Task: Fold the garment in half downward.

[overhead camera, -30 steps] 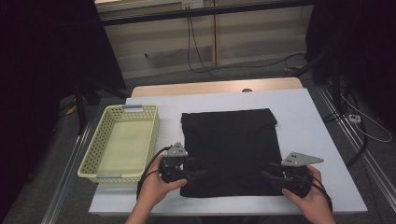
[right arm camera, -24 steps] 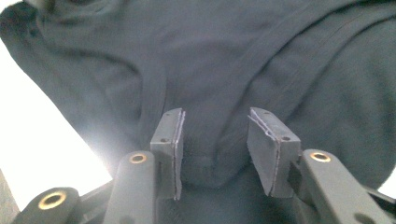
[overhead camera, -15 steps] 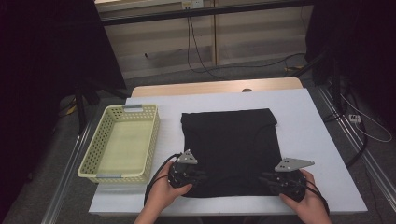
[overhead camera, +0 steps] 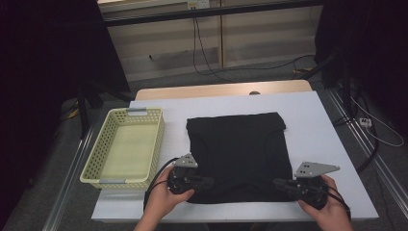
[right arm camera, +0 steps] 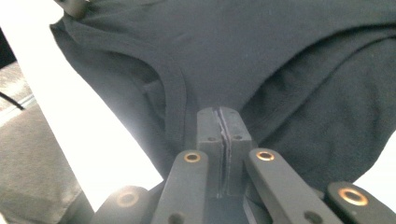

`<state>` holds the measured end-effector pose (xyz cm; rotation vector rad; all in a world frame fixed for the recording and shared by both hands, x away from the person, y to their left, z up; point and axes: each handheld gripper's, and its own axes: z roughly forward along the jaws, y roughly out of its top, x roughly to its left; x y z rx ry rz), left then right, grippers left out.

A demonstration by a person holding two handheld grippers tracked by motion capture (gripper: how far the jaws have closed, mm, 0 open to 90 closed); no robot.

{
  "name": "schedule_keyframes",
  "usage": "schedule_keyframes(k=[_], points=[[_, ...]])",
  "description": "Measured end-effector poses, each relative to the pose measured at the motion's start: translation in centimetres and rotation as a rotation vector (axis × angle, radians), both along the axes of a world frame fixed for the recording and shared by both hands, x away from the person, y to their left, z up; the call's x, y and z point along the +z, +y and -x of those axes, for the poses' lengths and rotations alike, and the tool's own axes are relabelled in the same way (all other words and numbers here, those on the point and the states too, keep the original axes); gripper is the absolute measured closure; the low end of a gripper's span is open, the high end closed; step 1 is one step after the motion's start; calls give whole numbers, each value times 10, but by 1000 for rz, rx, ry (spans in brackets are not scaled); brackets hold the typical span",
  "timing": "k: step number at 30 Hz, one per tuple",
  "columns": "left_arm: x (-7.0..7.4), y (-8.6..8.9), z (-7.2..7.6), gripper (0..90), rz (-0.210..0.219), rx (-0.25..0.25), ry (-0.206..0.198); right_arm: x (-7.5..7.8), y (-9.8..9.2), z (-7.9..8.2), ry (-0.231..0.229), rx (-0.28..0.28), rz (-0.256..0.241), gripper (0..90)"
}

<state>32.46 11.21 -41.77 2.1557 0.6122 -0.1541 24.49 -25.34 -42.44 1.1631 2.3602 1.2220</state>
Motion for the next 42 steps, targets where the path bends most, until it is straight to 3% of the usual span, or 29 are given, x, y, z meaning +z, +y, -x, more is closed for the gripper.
schedule_keyframes(k=[2,6,7,10,13,17,21,25,29,32,34,42], points=[[1,0,1,875,-14,-5,-15,2,-1,4,-10,5,-4,892],[-10,-3,0,867,-50,-16,9,-4,1,5,13,14,7,886],[-18,-6,0,866,-80,-16,23,-7,3,4,21,14,20,886],[-20,-9,2,853,-98,-25,5,-11,4,3,33,24,39,870],[-18,-8,1,787,-82,-21,-3,-10,3,1,-10,-17,4,745],[-15,-5,-3,588,-74,24,-27,-10,9,-6,-45,-50,-27,577],[-7,-1,-7,454,-63,60,-69,-9,24,-15,-73,-57,-25,428],[-1,6,-14,356,-56,96,-97,-10,38,-22,-92,-49,-30,355],[2,12,-26,314,-57,117,-114,-12,47,-26,-98,-41,-32,337],[4,13,-32,297,-66,131,-120,-12,55,-29,-109,-38,-61,337],[4,12,-37,278,-67,130,-127,-12,62,-31,-110,-18,-76,344],[3,9,-50,246,-74,136,-125,-18,99,-42,-92,77,-50,343]])
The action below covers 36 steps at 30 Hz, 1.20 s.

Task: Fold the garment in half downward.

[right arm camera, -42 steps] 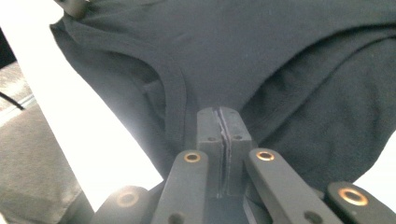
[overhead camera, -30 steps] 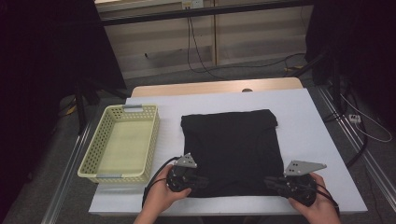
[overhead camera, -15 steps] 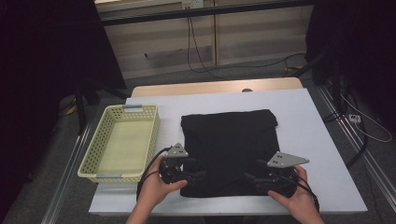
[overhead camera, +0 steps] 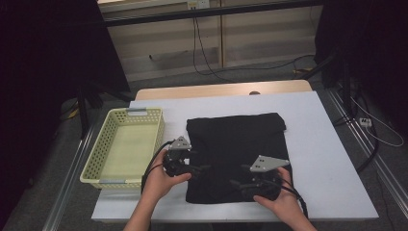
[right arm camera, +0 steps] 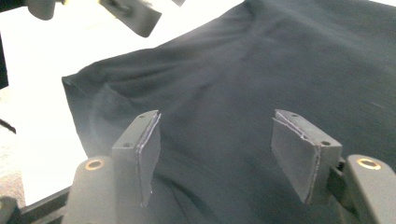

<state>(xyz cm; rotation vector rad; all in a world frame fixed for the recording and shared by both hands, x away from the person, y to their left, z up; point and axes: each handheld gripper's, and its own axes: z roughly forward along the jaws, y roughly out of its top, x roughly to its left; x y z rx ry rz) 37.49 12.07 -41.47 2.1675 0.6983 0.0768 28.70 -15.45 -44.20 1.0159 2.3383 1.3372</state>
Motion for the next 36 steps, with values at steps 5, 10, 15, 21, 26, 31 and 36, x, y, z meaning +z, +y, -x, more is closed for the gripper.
schedule_keyframes(k=[5,10,15,21,26,31,36], points=[[-1,2,-7,229,-8,28,2,-2,23,-3,4,51,5,344],[1,3,-11,224,-9,43,1,-6,37,-1,0,92,50,336],[4,6,-13,216,-5,53,-13,-6,43,0,1,114,55,325],[7,9,-15,213,-14,72,-16,-6,50,1,-5,150,59,328],[8,10,-15,213,-28,76,-20,-8,59,2,-5,189,71,351],[10,12,-16,214,-25,90,-24,-8,67,3,-16,222,76,369],[12,13,-19,214,-35,98,-19,-9,73,4,-7,246,83,366]])
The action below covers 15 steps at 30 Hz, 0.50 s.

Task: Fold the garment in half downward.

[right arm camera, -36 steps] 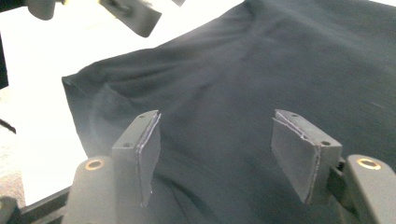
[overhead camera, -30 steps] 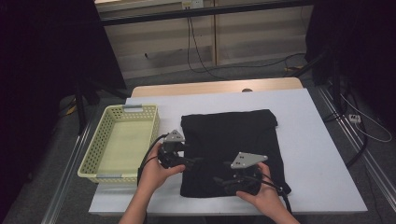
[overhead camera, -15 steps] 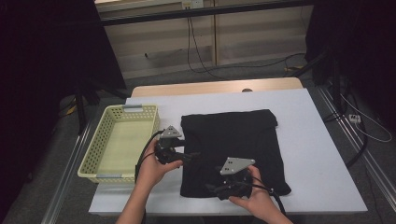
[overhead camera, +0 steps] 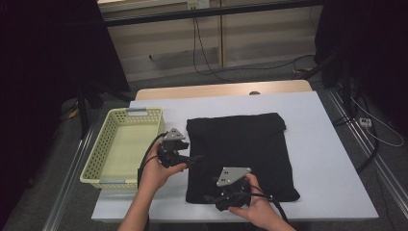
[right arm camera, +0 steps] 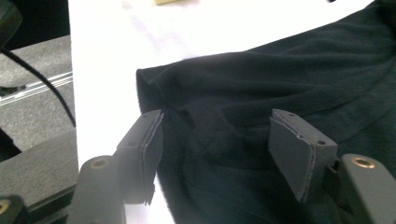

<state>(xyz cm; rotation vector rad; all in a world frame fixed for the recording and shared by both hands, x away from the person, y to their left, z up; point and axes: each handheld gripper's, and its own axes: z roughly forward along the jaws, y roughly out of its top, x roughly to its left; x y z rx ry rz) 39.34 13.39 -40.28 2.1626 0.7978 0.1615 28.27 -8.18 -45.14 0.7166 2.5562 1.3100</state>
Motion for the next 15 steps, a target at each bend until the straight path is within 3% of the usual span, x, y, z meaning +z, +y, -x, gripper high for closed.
schedule_keyframes(k=[6,9,12,15], points=[[2,0,-2,214,4,7,-8,0,7,0,-13,17,16,358],[2,0,-3,214,1,8,-5,-2,12,2,4,46,8,349],[1,-1,-3,215,-3,4,-4,-5,16,2,-8,50,68,349],[-1,-1,-4,215,-4,5,6,-8,17,2,0,56,78,330]])
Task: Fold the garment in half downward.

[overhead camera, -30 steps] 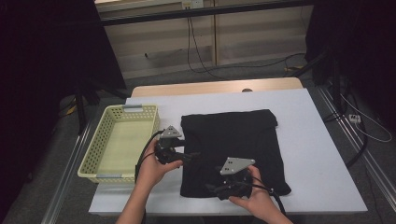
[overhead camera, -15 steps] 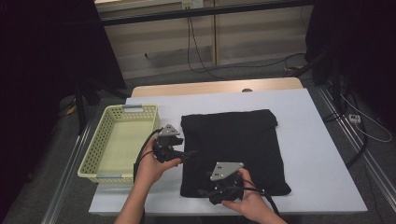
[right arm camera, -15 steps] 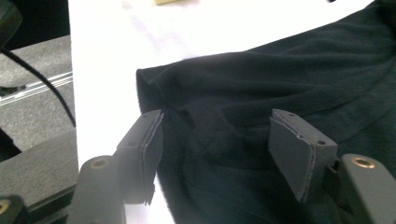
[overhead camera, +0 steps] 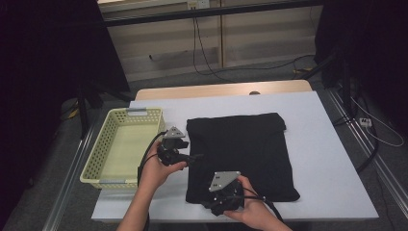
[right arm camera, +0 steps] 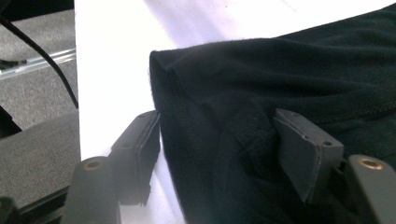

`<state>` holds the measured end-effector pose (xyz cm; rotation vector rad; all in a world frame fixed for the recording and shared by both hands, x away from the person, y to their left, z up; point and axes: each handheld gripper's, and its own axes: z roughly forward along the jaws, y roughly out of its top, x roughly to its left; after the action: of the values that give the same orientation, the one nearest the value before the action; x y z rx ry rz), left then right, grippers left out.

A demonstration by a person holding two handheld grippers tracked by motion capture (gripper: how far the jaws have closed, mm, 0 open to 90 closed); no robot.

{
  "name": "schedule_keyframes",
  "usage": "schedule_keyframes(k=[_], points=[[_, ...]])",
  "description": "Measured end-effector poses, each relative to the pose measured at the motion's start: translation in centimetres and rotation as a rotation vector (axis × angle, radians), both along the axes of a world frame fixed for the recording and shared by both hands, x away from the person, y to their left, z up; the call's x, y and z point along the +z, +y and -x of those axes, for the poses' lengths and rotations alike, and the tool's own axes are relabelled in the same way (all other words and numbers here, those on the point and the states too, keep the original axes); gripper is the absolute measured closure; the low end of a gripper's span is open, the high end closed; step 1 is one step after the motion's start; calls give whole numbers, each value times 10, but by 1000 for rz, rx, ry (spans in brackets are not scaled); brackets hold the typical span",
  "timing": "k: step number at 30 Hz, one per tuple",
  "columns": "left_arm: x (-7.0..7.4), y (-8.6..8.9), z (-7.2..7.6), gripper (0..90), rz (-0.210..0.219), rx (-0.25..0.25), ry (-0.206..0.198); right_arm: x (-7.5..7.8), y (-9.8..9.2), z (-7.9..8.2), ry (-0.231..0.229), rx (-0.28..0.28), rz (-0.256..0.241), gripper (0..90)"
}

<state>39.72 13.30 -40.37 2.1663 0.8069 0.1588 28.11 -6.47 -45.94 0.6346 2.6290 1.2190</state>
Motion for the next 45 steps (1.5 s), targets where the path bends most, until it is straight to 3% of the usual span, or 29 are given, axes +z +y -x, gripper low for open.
schedule_keyframes(k=[15,18,23,36,45], points=[[0,0,0,216,0,6,1,-1,2,-1,-8,7,12,335],[1,1,0,217,-1,3,1,-1,1,-1,-2,-9,5,410],[1,1,-1,218,1,9,-1,-1,-3,-5,-7,-57,-6,609],[1,0,-12,214,-21,22,-3,0,-5,-10,-11,-59,2,740],[2,-3,-21,214,9,29,-4,0,-7,-12,-6,-86,-11,844]])
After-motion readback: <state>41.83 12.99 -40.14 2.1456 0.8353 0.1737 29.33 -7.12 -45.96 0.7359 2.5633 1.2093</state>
